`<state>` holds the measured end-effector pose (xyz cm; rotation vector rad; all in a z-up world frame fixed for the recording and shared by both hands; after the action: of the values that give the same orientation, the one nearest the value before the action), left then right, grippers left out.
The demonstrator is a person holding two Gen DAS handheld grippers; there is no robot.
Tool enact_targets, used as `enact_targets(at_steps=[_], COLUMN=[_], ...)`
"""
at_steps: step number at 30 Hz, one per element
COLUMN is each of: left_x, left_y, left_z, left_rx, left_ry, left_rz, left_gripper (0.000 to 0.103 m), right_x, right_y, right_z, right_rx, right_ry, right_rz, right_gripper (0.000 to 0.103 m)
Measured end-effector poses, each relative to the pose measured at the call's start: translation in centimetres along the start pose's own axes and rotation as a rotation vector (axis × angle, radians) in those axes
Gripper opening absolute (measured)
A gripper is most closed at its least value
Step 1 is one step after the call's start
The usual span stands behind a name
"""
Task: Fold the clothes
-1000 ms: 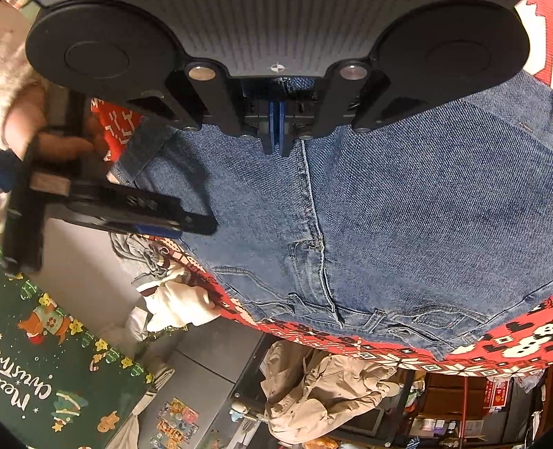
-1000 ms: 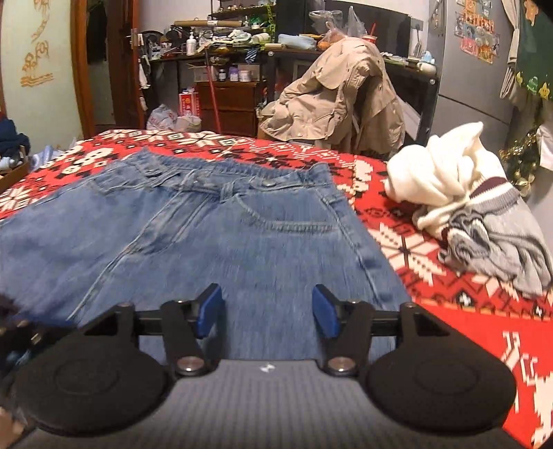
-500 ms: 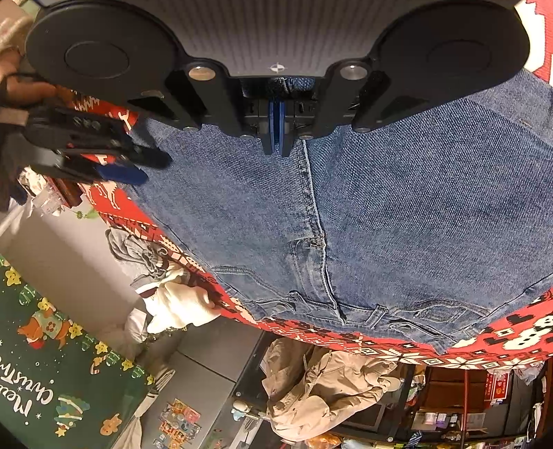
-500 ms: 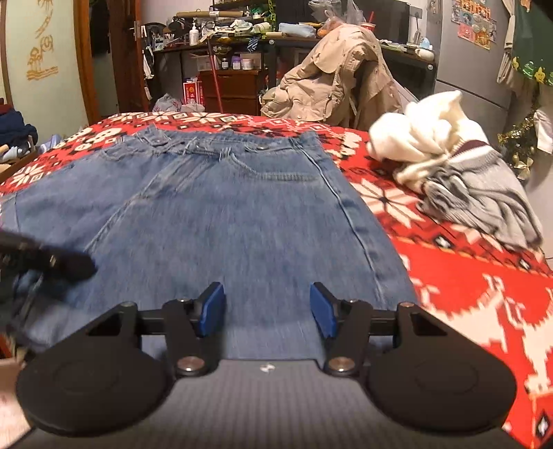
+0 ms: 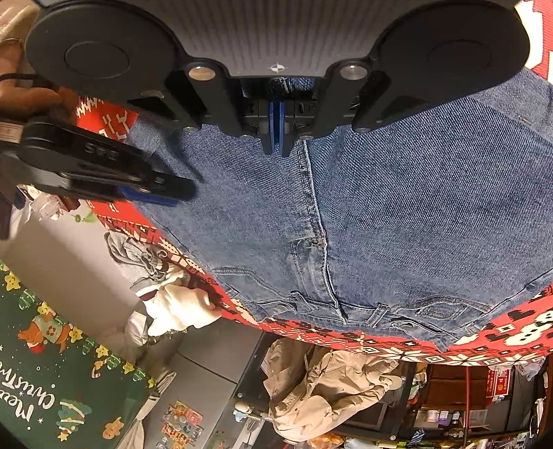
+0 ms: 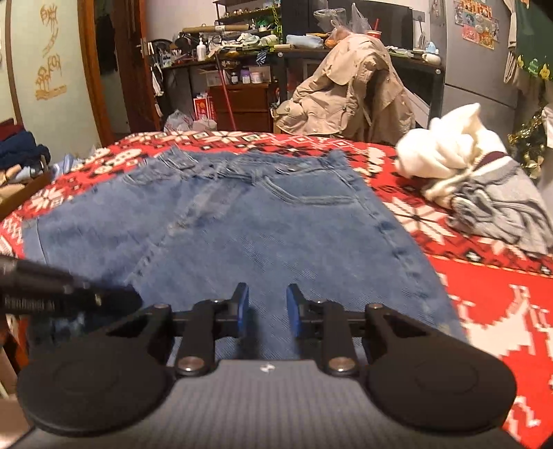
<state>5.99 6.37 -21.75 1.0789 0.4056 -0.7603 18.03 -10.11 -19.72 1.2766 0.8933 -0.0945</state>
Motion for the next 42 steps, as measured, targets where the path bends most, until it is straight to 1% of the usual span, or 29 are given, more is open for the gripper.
enact_targets(at_steps=[2,3,4,5,6,7,10,13,16,20,26,30,33,34,35,36,37,39,41,42], left_x=[0.0,0.0,0.0,0.0,0.0,0.0,0.1,0.1,0.1,0.1,0.0,0.1,0.1,0.2,0.2,0.1,-0.1,-0.8,-1.8,-2.3], left_y=[0.0,0.0,0.0,-0.1,-0.1,-0.1,-0.1,0.0,0.0,0.0,0.1,0.1,0.4,0.5,0.6,0.7,0.9,1.3,1.7,2.0], left_z=[0.0,0.1,0.1,0.1,0.2,0.2,0.2,0.0,-0.1,-0.1,-0.1,-0.2,-0.2,-0.2,-0.1,-0.1,0.0,0.2,0.0,-0.2], left_rx=[0.003,0.005,0.008,0.011,0.014,0.017,0.016,-0.002,-0.013,-0.017,-0.014,-0.023,-0.043,-0.053,-0.061,-0.066,-0.065,-0.051,-0.043,-0.041], left_ry=[0.003,0.005,0.007,0.009,0.011,0.012,0.012,0.008,0.002,-0.006,-0.009,-0.012,-0.011,-0.012,-0.013,-0.014,-0.013,-0.005,0.003,0.011], left_rz=[0.0,0.0,0.001,0.002,0.004,0.005,0.005,0.003,0.0,0.0,0.002,-0.003,-0.023,-0.034,-0.045,-0.053,-0.05,-0.018,0.026,0.05], left_gripper=[0.004,0.004,0.004,0.004,0.004,0.004,0.004,0.004,0.004,0.004,0.004,0.004,0.004,0.004,0.007,0.009,0.009,0.009,0.009,0.009], right_x=[1.0,1.3,1.6,1.9,2.0,2.2,2.8,4.1,4.2,3.2,0.3,-1.2,-1.7,-1.8,-1.8,-1.9,-1.9,-2.0,-2.0,-2.1], right_y=[0.4,0.5,0.6,0.6,0.7,0.8,1.0,0.7,0.2,-0.6,-2.6,-3.3,-3.4,-3.4,-3.4,-3.5,-3.5,-3.5,-3.5,-3.5], right_z=[-0.7,-1.0,-1.2,-1.3,-1.4,-1.4,-1.3,-1.1,-1.0,-1.1,-0.8,-0.8,-0.9,-0.9,-0.9,-0.9,-1.0,-1.0,-0.9,-0.9], right_rx=[-0.007,-0.011,-0.015,-0.025,-0.04,-0.055,-0.068,-0.074,-0.076,-0.09,-0.085,-0.061,-0.039,-0.033,-0.027,-0.021,-0.015,0.0,0.021,0.03], right_ry=[0.011,0.015,0.018,0.012,-0.004,-0.019,-0.021,-0.015,-0.017,-0.017,-0.016,-0.023,-0.041,-0.048,-0.055,-0.062,-0.069,-0.08,-0.082,-0.082], right_rz=[0.001,0.001,0.002,0.007,0.016,0.025,0.028,-0.008,-0.013,-0.024,-0.055,-0.051,-0.04,-0.034,-0.029,-0.023,-0.017,-0.006,0.005,0.009], right_gripper=[0.035,0.046,0.06,0.068,0.08,0.085,0.085,0.085,0.085,0.085,0.085,0.085,0.085,0.082,0.08,0.072,0.067,0.062,0.053,0.044])
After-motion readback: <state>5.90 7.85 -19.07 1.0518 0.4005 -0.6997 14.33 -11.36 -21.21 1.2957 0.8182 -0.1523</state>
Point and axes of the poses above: each gripper's, at about its wrist camera, not at the fingertips, and x roughly the way its jaws point, z to its right, y to its top, the point moved 8 cm from there along x, roughly the way its jaws point, and after that the axes turned 6 degrees about -x, right-handed, at the moved point
